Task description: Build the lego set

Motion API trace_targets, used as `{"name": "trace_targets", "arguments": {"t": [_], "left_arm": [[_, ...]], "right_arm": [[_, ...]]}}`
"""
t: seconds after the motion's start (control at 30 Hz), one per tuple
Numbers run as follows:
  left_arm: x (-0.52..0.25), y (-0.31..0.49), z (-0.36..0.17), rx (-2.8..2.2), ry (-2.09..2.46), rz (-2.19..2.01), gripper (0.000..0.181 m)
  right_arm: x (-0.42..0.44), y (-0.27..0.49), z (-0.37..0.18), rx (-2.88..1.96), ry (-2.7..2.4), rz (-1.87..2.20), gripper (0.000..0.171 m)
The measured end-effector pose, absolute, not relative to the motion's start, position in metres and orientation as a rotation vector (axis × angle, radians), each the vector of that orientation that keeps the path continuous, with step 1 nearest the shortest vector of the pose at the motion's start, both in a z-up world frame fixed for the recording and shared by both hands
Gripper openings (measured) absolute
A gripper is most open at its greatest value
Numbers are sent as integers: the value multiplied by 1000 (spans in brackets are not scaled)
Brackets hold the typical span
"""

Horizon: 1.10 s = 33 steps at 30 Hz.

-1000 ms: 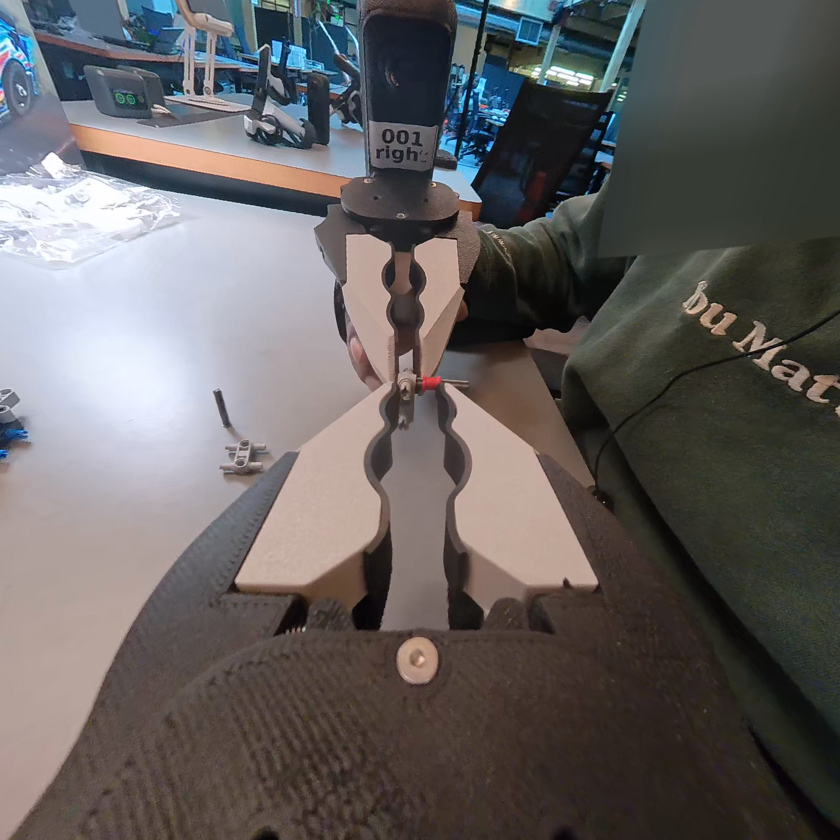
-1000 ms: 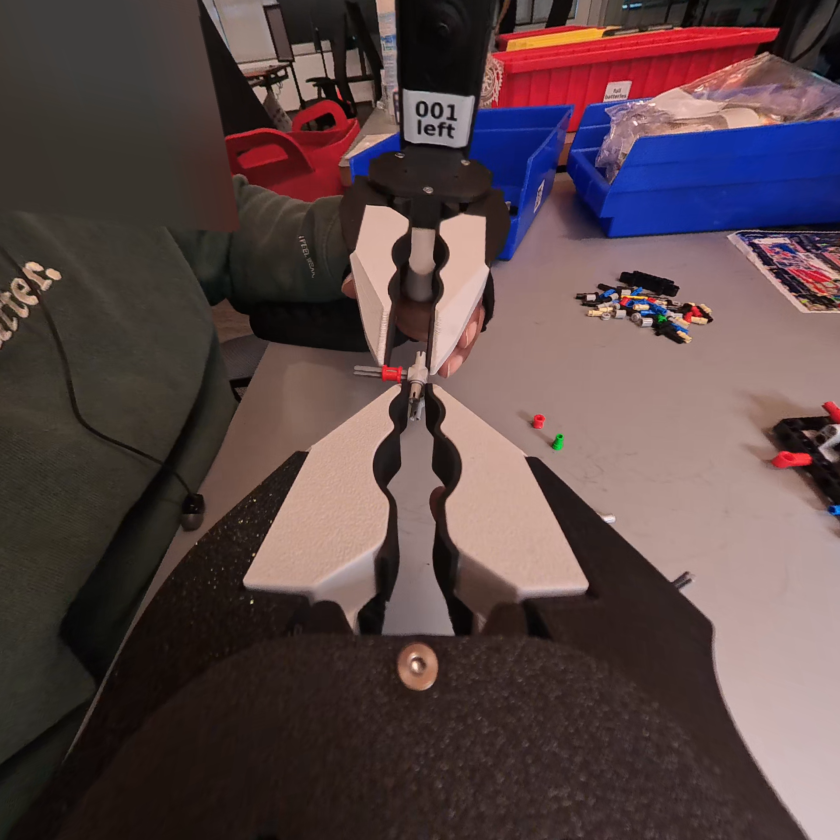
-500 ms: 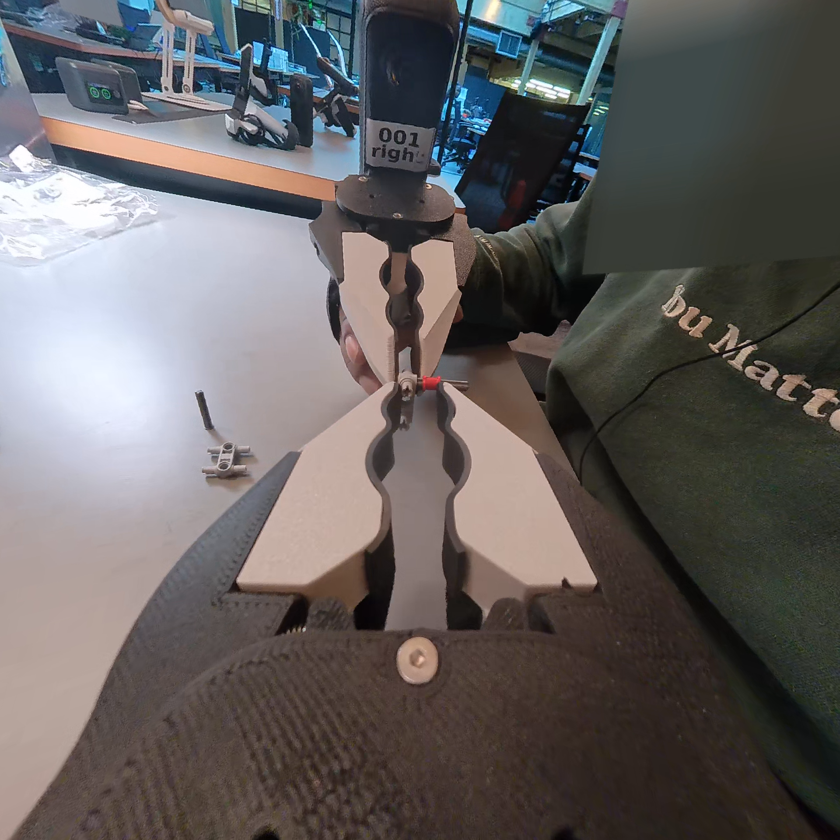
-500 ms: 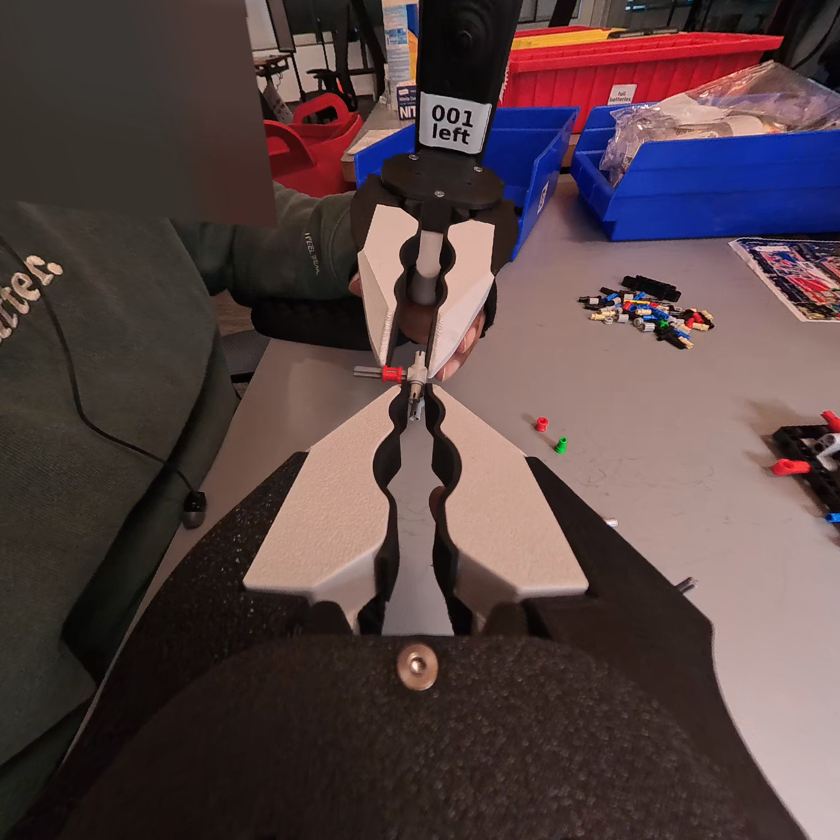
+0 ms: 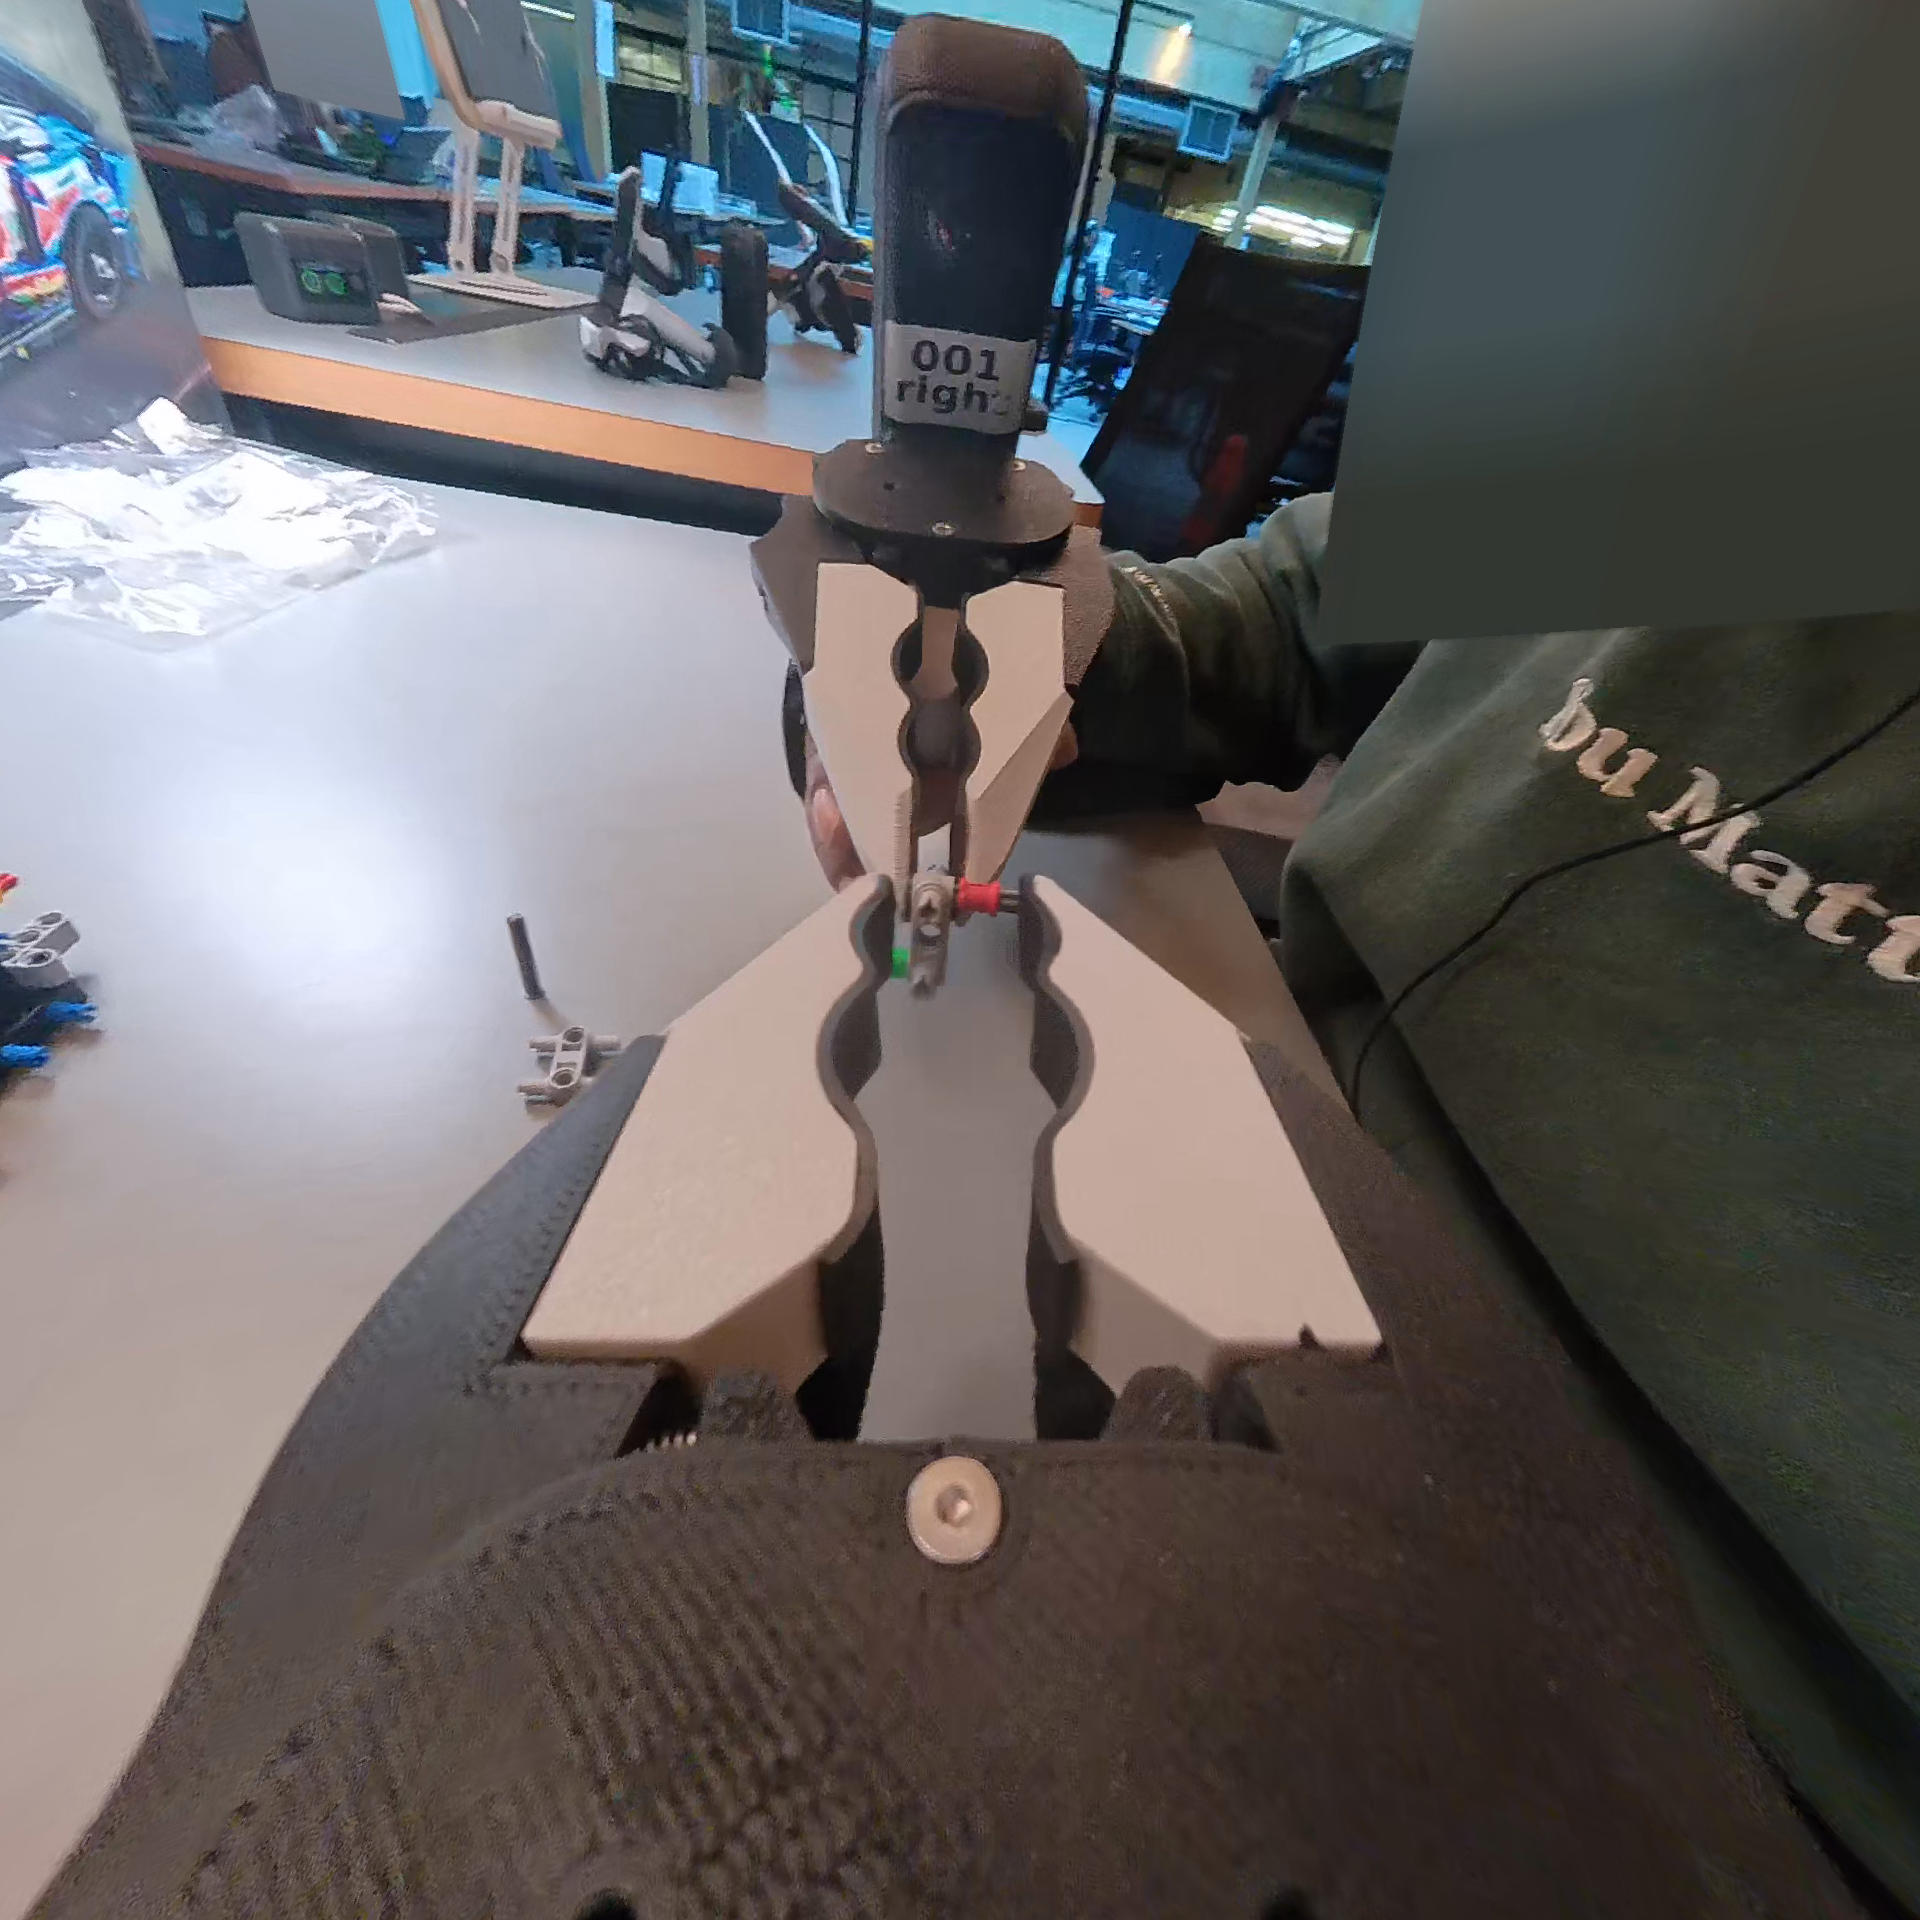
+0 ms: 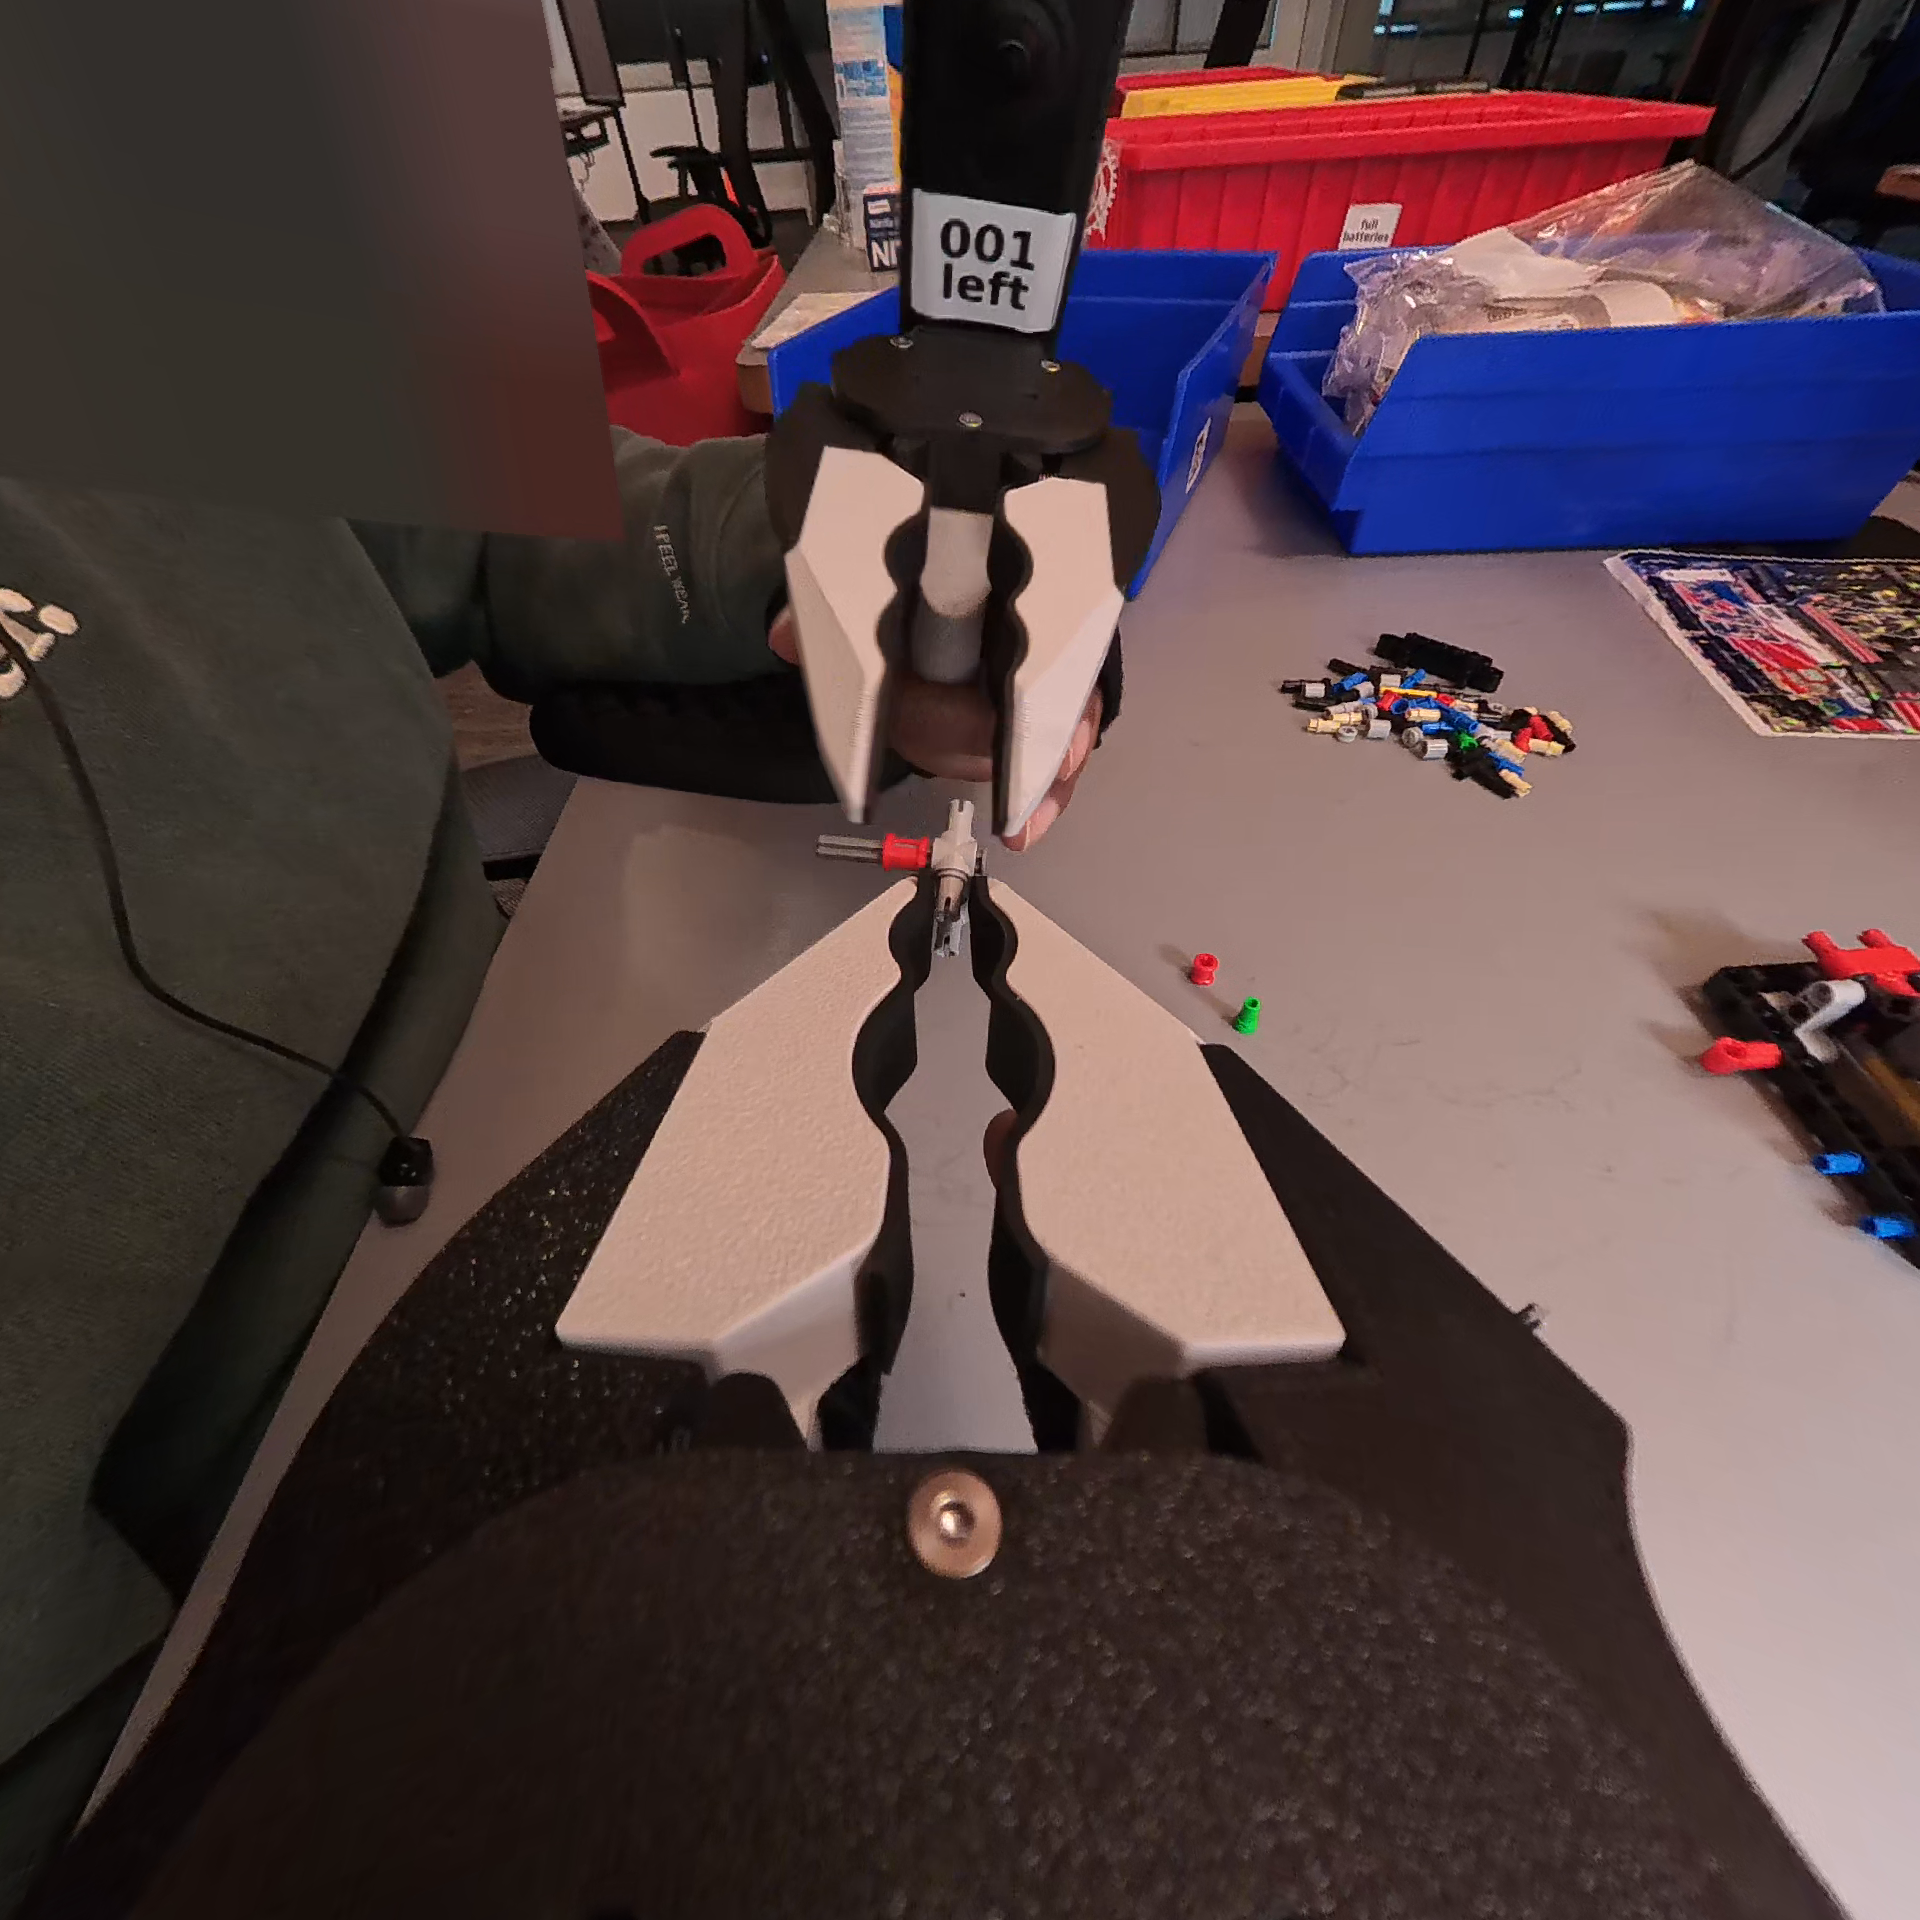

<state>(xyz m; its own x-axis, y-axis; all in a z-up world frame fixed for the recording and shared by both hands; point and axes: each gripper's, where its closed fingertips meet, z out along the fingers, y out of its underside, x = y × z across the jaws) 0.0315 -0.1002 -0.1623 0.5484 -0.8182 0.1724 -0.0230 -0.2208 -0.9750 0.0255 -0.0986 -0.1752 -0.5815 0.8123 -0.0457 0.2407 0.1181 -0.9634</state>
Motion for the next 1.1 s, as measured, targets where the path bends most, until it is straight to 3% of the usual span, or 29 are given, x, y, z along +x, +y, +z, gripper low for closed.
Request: {"name": "trace_targets", "arguments": {"t": [1.0,1.1], "left_arm": [[44,-117,-156,-1562,886,-799,12],[43,-118,-156,-1551,886,-825,4]], "right_arm": [[33,-115,-165,-864,-1935,1398,4],[34,-118,-167,-823,-1953,1365,4]]}}
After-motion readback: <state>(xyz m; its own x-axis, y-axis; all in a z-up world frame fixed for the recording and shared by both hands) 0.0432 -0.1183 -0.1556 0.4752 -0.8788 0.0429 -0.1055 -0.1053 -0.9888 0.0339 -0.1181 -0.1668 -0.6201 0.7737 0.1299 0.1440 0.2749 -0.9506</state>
